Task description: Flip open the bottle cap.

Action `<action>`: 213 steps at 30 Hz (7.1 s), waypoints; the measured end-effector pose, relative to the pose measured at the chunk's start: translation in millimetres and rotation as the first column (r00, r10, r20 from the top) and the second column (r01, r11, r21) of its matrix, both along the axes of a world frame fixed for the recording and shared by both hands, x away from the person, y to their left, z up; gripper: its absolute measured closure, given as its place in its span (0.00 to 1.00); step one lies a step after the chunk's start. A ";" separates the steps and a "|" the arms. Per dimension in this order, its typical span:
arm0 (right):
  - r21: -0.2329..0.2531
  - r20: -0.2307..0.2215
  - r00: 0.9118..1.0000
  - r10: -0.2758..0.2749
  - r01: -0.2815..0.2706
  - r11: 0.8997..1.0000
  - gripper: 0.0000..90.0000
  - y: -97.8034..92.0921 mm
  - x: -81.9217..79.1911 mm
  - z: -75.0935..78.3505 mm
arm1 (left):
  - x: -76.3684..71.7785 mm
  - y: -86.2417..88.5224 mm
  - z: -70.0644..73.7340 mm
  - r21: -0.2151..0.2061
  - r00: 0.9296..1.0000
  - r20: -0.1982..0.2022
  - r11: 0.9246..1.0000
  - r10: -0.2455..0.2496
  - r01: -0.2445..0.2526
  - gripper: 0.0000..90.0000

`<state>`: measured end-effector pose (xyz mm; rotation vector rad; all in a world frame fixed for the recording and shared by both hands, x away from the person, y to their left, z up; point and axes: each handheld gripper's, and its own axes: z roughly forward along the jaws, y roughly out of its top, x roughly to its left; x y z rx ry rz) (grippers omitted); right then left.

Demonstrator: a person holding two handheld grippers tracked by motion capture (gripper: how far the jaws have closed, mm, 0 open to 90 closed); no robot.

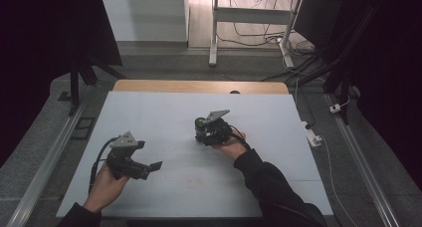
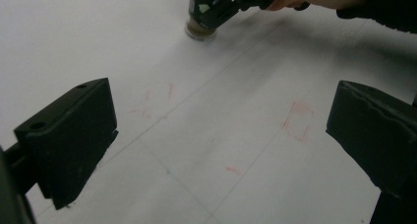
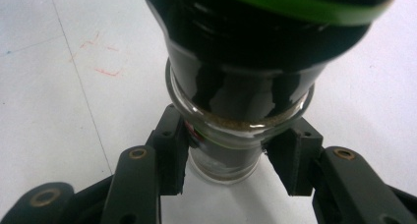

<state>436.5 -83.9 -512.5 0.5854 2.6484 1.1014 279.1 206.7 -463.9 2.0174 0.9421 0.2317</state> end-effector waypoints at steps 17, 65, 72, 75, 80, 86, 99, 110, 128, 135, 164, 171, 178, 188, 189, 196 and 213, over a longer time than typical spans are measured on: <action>-0.006 0.001 1.000 0.001 -0.001 1.000 0.58 0.4 0.0 0.4 | 37.8 -35.7 5.3 0.024 0.998 0.025 0.998 -0.059 0.059 0.00; 0.000 -0.003 1.000 0.001 -0.001 1.000 0.58 0.0 -0.3 -0.2 | 103.6 -92.3 -0.8 0.054 0.981 0.045 0.981 -0.190 0.187 0.99; 0.000 -0.001 1.000 0.001 -0.001 1.000 0.58 0.0 -0.5 -0.2 | 107.0 -96.1 -3.7 0.069 0.982 0.028 0.981 -0.186 0.184 0.99; 0.000 -0.001 1.000 0.002 -0.002 1.000 0.58 0.0 -0.5 -0.3 | 108.3 -97.3 -3.0 0.052 0.983 0.027 0.983 -0.179 0.178 0.99; -0.002 0.002 1.000 0.002 -0.002 1.000 0.58 0.1 -0.7 -0.3 | 109.4 -97.5 1.2 0.044 0.985 0.036 0.985 -0.168 0.167 0.99; -0.001 0.002 1.000 0.002 -0.002 1.000 0.58 -0.2 -0.6 -0.5 | 112.3 -96.3 3.7 0.022 0.986 0.030 0.987 -0.161 0.161 0.99; 0.004 -0.001 1.000 -0.006 0.006 1.000 0.58 -0.3 -0.6 -1.1 | 117.9 -94.6 9.5 0.015 0.987 0.033 0.987 -0.160 0.159 0.99; -0.009 0.013 1.000 0.003 -0.003 1.000 0.58 0.2 -1.3 -1.1 | 125.3 -94.4 14.4 0.018 0.991 0.043 0.992 -0.126 0.125 0.99; -0.005 0.014 1.000 0.007 -0.007 1.000 0.58 -0.4 -1.5 -1.6 | 134.8 -94.5 19.1 0.029 0.993 0.037 0.993 -0.113 0.112 0.98; -0.005 0.012 1.000 0.007 -0.007 1.000 0.58 -0.7 -1.1 -1.7 | 128.3 -90.2 24.4 0.007 0.992 0.037 0.992 -0.123 0.123 0.86; -0.005 0.004 1.000 -0.002 0.002 1.000 0.58 0.5 -1.4 -1.3 | 74.0 -51.0 25.9 -0.003 0.995 0.024 0.995 -0.096 0.096 0.28; -0.031 0.020 1.000 -0.006 0.007 0.999 0.54 3.0 -3.0 -1.3 | 61.0 -48.2 25.1 0.010 0.995 0.021 0.995 -0.097 0.097 0.21; -0.063 0.004 1.000 -0.011 0.011 0.998 0.33 5.7 -6.7 -4.1 | 46.8 -44.2 21.5 0.019 0.996 0.003 0.996 -0.086 0.086 0.17; -0.030 -0.035 0.998 -0.059 0.058 0.998 0.20 -3.9 -16.5 8.7 | 20.3 -27.7 15.4 0.013 0.998 -0.020 0.998 -0.065 0.065 0.08; -0.030 -0.035 0.998 -0.059 0.058 0.998 0.20 -3.9 -16.5 8.7 | 17.8 -25.7 14.3 0.014 0.998 -0.027 0.998 -0.065 0.066 0.08; -0.004 -0.083 0.995 -0.063 0.063 0.998 0.11 -15.4 -26.3 18.1 | 2.2 -11.6 10.3 -0.003 0.998 -0.034 0.999 -0.050 0.050 0.03; 0.070 -0.123 0.990 -0.069 0.078 0.994 0.00 -56.3 -69.7 45.8 | -34.6 19.9 0.9 -0.008 1.000 -0.016 1.000 0.024 -0.024 0.00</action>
